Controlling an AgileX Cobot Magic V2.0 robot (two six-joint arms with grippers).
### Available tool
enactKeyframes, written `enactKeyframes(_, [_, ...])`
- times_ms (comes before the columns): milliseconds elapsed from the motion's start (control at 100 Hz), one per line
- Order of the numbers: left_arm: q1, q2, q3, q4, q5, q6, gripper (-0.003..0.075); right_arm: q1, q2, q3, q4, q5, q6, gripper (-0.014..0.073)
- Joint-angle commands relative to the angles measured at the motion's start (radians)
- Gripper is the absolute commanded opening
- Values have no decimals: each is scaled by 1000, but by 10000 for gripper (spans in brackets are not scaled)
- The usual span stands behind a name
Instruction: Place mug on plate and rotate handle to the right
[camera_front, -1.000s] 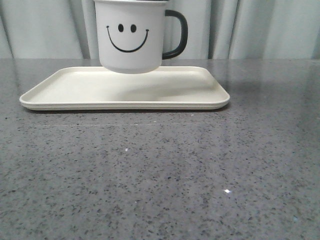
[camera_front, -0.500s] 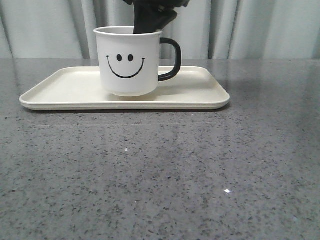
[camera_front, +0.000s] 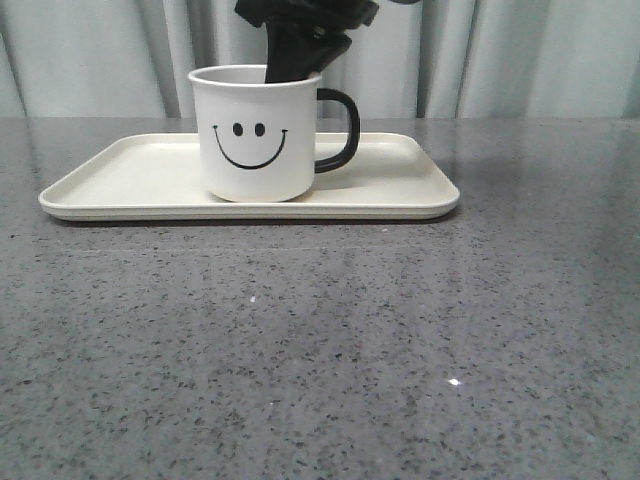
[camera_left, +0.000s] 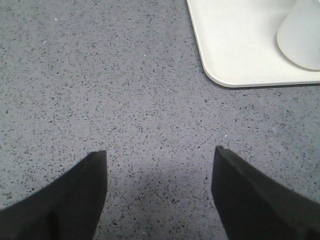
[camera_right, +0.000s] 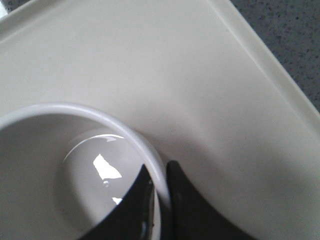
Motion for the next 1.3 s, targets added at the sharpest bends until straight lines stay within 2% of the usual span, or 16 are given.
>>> enactKeyframes(0, [4,2,-25,-19,-66,-8,438,1,-55,-36,15,-27,-12,-58])
enactKeyframes(260, [4,2,-25,-19,-66,-8,438,1,-55,-36,15,-28,-12,-50])
enactKeyframes(360, [4,2,-25,-19,-66,-8,438,1,-55,-36,15,-30,-12,-1])
enactKeyframes(450, [4,2,-25,-19,-66,-8,438,1,-55,-36,15,-36,-12,103])
enactKeyframes(620, [4,2,-25,-19,-66,-8,438,1,-58,-36,15,-63,-11,395])
enactKeyframes(710, [4,2,-25,-19,-66,-8,438,1,-65,-40,15,-83,-9,493])
enactKeyframes(1080, [4,2,-25,-19,-66,-8,438,-4,-156,-139,12,-32,59,511])
enactKeyframes(1290, [4,2,-25,-19,-69,-8,438,-77,-288,-128,-18,-1,98,511])
